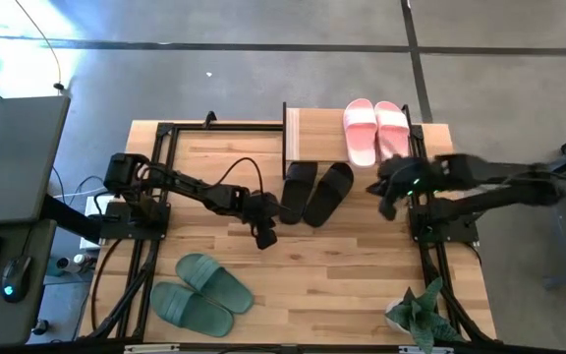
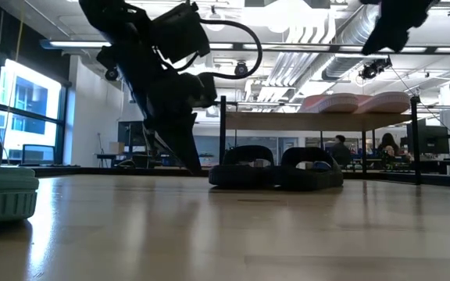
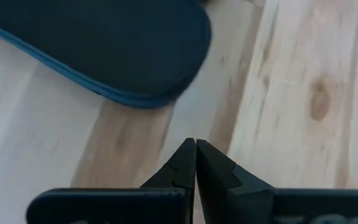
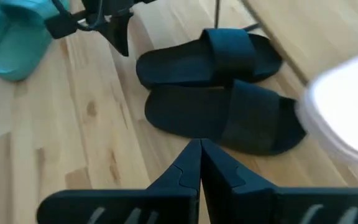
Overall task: Pick and place slides into the shelf
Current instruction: Adjust the black slides
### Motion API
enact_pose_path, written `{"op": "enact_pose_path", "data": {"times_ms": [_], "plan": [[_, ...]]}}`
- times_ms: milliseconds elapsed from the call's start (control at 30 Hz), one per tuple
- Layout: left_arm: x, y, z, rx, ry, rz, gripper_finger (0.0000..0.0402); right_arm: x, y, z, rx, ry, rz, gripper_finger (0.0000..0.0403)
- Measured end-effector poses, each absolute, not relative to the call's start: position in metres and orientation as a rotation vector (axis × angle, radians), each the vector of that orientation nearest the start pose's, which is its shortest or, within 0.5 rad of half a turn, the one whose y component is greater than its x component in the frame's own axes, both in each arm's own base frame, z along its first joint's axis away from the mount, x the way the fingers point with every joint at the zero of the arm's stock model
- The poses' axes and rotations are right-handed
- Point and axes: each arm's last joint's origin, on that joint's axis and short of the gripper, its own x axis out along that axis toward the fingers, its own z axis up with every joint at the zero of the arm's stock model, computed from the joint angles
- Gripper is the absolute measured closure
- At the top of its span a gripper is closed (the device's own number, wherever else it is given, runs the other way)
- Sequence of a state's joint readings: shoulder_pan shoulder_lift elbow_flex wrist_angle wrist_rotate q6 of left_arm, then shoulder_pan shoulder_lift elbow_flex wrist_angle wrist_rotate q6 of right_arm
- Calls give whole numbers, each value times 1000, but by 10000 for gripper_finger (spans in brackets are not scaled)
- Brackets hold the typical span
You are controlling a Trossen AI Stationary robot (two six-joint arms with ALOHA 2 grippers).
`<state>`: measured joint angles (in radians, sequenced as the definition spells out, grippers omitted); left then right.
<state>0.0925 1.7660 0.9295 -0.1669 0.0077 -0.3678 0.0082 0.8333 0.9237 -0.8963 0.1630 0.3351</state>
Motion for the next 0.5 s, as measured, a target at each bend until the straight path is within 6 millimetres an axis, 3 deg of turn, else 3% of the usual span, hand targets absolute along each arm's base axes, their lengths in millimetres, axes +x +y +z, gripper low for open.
{"op": "enact_pose_path", "data": {"times_ms": [167,300,500], "plan": [[331,31,140,-367,968,281,399,176,23,264,265,712,-267,403],[331,32,140,-338,961,299,399,178,35,220,348,654,-366,403],[330,41,140,-351,958,321,399,182,50,186,390,652,-459,403]]}}
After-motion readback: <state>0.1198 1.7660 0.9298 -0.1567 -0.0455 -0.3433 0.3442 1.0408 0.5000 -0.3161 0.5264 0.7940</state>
